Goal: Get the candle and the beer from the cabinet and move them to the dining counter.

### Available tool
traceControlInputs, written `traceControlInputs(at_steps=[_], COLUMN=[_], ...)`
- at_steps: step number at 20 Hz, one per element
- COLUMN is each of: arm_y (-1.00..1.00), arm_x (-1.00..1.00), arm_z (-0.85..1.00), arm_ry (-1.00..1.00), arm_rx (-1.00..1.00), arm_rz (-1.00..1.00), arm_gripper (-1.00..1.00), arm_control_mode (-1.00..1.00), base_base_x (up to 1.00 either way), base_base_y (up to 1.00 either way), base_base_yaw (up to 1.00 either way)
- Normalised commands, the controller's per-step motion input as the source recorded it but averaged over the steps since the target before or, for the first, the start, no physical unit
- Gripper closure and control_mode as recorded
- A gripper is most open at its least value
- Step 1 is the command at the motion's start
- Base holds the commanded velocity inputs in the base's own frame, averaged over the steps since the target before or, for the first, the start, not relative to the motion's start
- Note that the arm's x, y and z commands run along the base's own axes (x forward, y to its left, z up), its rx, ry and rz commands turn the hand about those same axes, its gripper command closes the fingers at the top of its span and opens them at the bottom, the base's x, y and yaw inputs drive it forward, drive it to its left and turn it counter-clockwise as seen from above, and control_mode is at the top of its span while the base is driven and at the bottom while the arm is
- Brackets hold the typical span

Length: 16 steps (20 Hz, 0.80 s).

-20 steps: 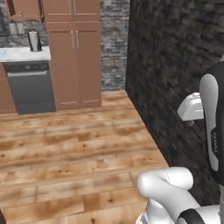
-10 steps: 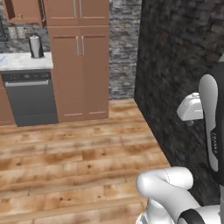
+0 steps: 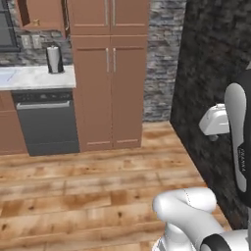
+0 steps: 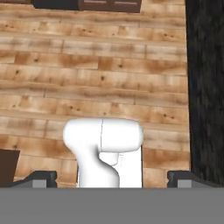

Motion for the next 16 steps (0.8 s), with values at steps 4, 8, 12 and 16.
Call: traceControlInputs(at_steps=[4, 8, 12, 16], arm_y=[0.0, 0.0, 0.0, 0.0], arm_x=[0.0, 0.0, 0.0, 0.0], arm_z=[0.0, 0.0, 0.0, 0.0], arm_ry=[0.0, 0.0, 0.0, 0.0], arm_rx=[0.0, 0.0, 0.0, 0.0], arm_rz=[0.0, 0.0, 0.0, 0.0], arm_gripper=[-1.0, -1.0, -1.0, -1.0], arm_control_mode=[1.0, 1.0, 1.0, 1.0], base_base_x=[1.0, 1.0, 1.0, 1.0], base_base_y=[0.98, 1.0, 0.99, 0.9], base_base_yaw=[0.0, 0.0, 0.0, 0.0])
